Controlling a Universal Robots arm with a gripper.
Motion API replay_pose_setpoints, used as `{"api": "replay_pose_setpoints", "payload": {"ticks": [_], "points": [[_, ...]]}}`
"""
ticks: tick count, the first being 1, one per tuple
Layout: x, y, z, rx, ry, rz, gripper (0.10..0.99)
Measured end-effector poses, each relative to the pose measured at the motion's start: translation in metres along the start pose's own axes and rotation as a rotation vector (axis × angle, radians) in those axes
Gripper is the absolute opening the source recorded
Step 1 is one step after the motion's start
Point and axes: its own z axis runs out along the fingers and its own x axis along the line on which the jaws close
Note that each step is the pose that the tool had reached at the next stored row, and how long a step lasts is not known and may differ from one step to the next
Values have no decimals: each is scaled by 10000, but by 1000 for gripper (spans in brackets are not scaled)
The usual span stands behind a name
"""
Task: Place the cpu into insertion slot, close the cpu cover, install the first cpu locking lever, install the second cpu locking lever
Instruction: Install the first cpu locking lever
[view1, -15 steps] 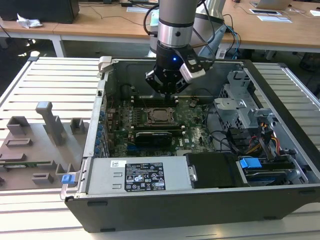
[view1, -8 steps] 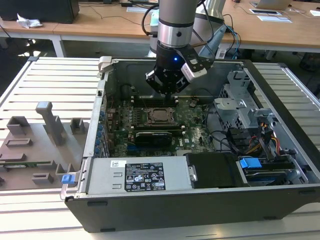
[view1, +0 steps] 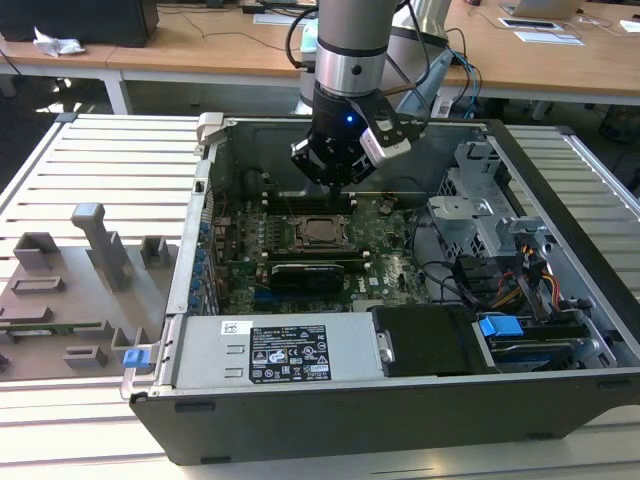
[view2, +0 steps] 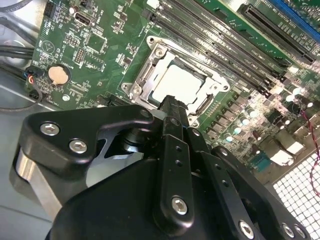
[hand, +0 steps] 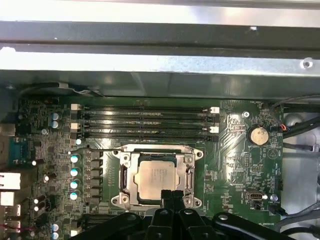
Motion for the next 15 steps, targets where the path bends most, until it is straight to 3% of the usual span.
{"api": "replay_pose_setpoints", "payload": {"ticks": [6, 12, 15], "points": [[120, 3, -1, 2, -1, 1, 106], [328, 8, -1, 1, -4, 1, 106], [380, 9, -1, 1, -5, 0, 106]]}}
